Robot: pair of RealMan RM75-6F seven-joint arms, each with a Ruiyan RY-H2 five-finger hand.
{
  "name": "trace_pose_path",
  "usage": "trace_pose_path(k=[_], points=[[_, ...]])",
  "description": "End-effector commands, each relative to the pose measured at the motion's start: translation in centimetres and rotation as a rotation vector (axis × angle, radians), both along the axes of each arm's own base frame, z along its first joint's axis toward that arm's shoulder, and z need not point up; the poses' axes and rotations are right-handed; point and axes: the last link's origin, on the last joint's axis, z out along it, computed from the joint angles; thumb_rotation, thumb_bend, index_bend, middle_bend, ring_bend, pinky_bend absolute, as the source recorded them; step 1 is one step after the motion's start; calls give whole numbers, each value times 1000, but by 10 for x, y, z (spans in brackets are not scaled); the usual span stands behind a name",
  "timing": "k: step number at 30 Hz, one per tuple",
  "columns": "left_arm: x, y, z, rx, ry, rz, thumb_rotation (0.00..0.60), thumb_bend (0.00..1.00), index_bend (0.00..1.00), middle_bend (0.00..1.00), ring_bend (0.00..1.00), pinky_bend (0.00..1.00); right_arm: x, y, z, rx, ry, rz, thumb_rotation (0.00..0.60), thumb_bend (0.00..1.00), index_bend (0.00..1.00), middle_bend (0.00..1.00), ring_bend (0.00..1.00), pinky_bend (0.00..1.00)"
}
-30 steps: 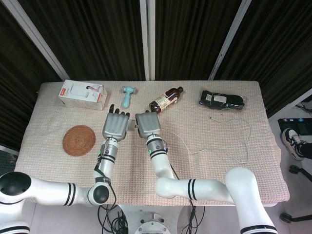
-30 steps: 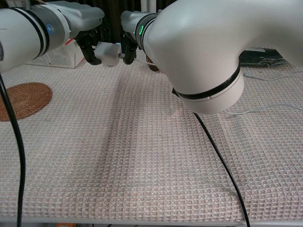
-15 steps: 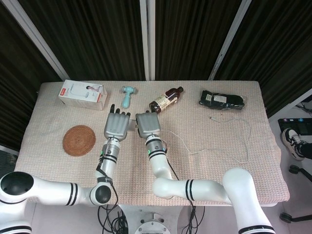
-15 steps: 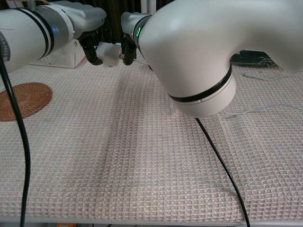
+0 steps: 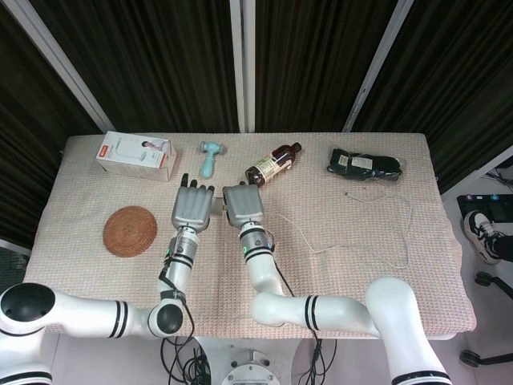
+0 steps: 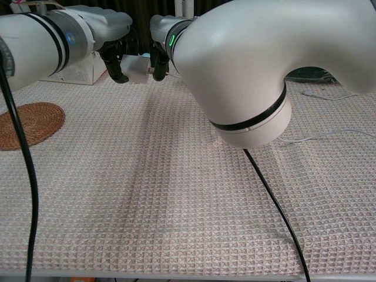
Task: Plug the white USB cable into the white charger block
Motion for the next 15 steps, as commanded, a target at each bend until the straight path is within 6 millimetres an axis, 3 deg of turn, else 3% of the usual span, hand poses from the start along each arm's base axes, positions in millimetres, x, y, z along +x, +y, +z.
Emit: trace_pose_path(k=[1,3,10,15], points=[[1,0,0,-1,-2,-1,600,324,429,411,208,101,-1,1,-1,6,2,-2,600,327,561,518,302,82],[1,0,0,0,-5,0,600,323,429,410,208,101,-2,1,-1,10,5,-3,600,303,499,486,288,78],[-3,1,3,3,-19,10,600,321,427,407,208,101,-6,1,1,7,-4,-8,600,79,247,358,196,62],[-12,1,7,4,-50,29,600,319,423,399,208,102,-13,2,7,6,-8,-13,600,31,125,293,149,54]])
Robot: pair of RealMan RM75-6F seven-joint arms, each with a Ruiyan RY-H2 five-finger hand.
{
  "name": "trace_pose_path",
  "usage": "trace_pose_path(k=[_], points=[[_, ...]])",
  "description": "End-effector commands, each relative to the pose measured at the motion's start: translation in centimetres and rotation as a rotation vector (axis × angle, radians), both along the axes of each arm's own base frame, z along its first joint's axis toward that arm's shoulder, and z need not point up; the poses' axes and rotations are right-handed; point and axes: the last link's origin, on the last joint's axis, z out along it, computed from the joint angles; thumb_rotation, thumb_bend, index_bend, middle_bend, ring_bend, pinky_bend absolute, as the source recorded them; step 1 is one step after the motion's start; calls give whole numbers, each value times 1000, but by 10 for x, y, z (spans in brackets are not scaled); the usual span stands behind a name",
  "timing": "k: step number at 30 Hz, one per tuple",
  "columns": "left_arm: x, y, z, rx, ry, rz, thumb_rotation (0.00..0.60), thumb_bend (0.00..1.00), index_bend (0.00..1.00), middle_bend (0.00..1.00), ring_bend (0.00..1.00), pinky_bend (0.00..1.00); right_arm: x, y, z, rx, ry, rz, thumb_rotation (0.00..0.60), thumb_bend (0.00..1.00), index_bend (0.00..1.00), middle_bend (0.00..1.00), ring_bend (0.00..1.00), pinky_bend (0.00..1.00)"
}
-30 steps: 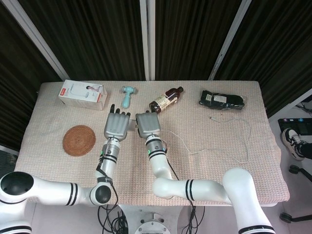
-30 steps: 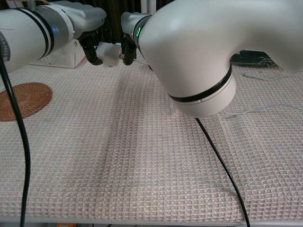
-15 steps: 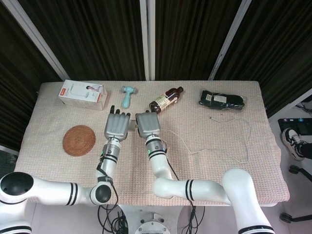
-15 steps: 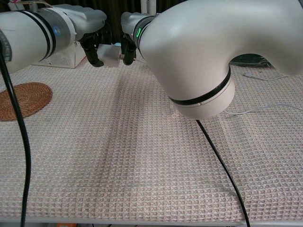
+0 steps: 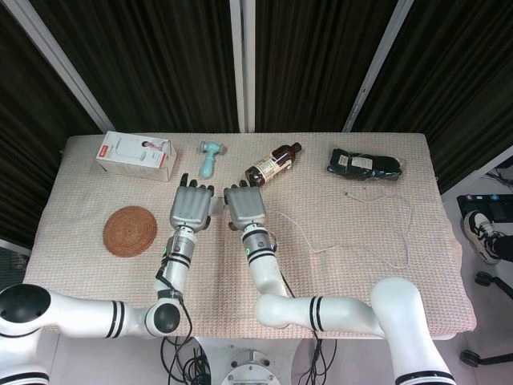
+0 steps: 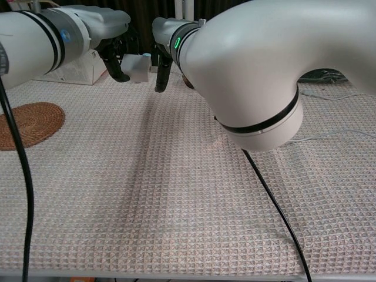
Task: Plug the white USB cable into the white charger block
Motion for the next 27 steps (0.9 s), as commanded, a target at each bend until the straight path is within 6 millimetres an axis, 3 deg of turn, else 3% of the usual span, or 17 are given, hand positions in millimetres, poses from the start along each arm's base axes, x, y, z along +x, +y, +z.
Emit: trace_pose_path(k=[1,7,14,20,24,27], points=[[-8,0,3,-1,-17,13,600,320,422,396,208,102,-8,0,6,-4,3,-7,600,30,112,284,144,52],[-34,-3,8,-8,-65,45,600,311,377,350,171,104,-34,-4,31,-35,32,-19,600,26,4,208,98,26],[-78,-6,-7,-66,-80,101,600,308,311,298,115,91,-76,-2,71,-71,50,-19,600,26,0,159,61,10],[-100,-6,-21,-109,-76,149,600,298,242,216,56,58,-108,6,98,-89,30,-10,600,26,0,148,55,10],[-106,-7,-9,-73,-104,139,600,286,172,182,37,50,-132,15,115,-107,26,-5,600,26,0,141,49,9],[-116,-12,17,5,-118,115,600,284,163,178,32,47,-154,24,132,-127,21,-11,600,28,0,142,49,9]])
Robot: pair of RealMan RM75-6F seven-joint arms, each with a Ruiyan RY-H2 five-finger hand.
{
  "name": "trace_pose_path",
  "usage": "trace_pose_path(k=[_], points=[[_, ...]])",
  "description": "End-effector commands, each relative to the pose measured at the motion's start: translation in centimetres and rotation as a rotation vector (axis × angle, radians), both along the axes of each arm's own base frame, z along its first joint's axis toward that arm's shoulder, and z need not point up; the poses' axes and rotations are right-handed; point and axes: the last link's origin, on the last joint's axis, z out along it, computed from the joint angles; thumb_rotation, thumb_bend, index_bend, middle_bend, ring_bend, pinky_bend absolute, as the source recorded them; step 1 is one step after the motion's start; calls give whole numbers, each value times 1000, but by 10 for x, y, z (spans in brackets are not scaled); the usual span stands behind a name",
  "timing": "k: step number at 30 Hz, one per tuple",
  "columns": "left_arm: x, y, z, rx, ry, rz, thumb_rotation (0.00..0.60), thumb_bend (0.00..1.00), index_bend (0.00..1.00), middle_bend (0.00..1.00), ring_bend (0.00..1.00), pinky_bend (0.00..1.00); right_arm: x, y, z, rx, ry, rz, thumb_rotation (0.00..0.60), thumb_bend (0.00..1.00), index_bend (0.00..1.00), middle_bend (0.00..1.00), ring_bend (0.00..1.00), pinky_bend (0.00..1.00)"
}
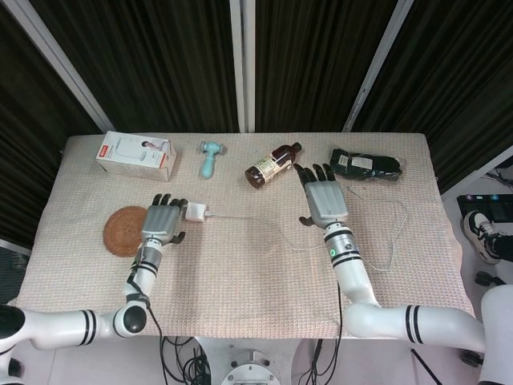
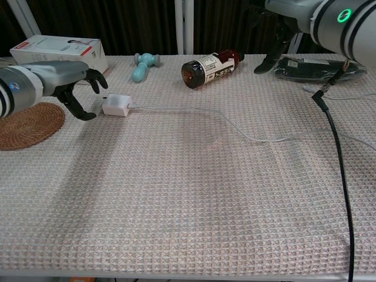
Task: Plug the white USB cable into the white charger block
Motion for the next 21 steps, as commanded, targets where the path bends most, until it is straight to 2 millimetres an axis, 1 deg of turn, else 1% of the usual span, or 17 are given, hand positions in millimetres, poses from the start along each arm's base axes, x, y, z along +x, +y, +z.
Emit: trace_pose_path(k=[1,4,5,6,8,10,11,14,17,21], points=[[-17,-7,36,108,-15,-12,600,284,163,178,32,46,-30,14,21,-16,-11,-10,600,32,0,145,49,9],[-42,-17,76,229,-18,-1,600,278,163,178,32,42,-56,27,40,-38,-40,-21,600,54,0,157,49,9],[-53,-23,92,277,-8,6,600,272,164,178,32,40,-67,33,48,-48,-53,-21,600,68,7,162,49,9],[-62,-29,104,308,1,5,600,268,166,178,32,38,-75,38,54,-57,-63,-24,600,86,20,168,50,9],[-83,-44,127,368,17,16,600,262,171,178,32,36,-93,51,67,-74,-89,-20,600,114,56,175,52,9],[-102,-62,145,403,24,26,600,258,174,178,32,28,-110,66,79,-101,-114,-20,600,124,78,172,52,8],[-106,-68,149,410,25,28,600,254,176,178,32,24,-115,71,82,-107,-120,-18,600,125,85,171,52,6],[-124,-99,166,431,12,28,600,248,182,179,32,19,-140,95,96,-147,-155,-28,600,125,93,166,50,0],[-133,-124,176,473,-4,33,600,245,188,181,32,13,-158,114,106,-188,-191,-50,600,125,93,162,50,0],[-137,-152,181,499,-6,49,600,244,188,181,32,7,-172,134,115,-223,-228,-68,600,125,93,163,49,0]])
